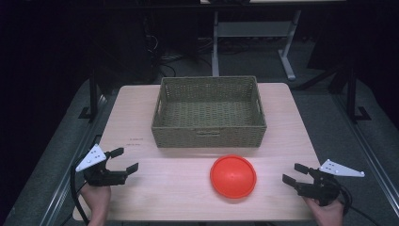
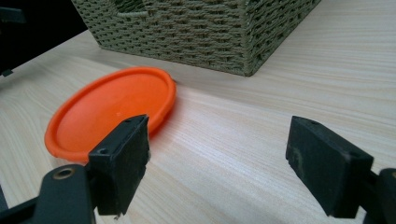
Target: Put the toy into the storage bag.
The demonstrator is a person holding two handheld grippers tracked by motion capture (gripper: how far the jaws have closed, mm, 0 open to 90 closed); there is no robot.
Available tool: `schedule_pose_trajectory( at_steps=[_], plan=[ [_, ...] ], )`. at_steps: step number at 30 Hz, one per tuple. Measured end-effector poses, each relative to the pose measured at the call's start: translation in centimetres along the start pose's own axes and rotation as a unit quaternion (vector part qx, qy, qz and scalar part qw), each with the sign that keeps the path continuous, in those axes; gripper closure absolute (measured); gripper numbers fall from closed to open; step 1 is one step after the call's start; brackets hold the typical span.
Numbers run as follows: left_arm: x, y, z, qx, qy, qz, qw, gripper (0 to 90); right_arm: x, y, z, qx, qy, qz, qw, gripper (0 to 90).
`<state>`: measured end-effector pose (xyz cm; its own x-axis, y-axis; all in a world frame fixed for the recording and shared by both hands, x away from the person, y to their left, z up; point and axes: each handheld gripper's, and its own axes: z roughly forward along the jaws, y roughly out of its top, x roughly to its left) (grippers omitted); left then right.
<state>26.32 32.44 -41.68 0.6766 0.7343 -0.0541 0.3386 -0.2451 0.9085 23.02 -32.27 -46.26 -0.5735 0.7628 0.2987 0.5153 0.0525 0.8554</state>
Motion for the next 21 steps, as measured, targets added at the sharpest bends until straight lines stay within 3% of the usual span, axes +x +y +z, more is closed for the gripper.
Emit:
schedule_pose_trajectory(
  at_steps=[8, 21],
  plan=[
    [-0.2, 0.0, 0.1, 0.004, -0.002, 0.003, 1.0, 12.6, 0.5, 0.4, 0.5, 0.014, 0.014, -0.004, 0.9998, 19.9],
    [-0.1, -0.2, 0.1, 0.004, 0.004, 0.005, 1.0, 12.6, 1.6, 3.0, 2.1, 0.046, 0.044, -0.02, 0.9978, 19.9]
  ],
)
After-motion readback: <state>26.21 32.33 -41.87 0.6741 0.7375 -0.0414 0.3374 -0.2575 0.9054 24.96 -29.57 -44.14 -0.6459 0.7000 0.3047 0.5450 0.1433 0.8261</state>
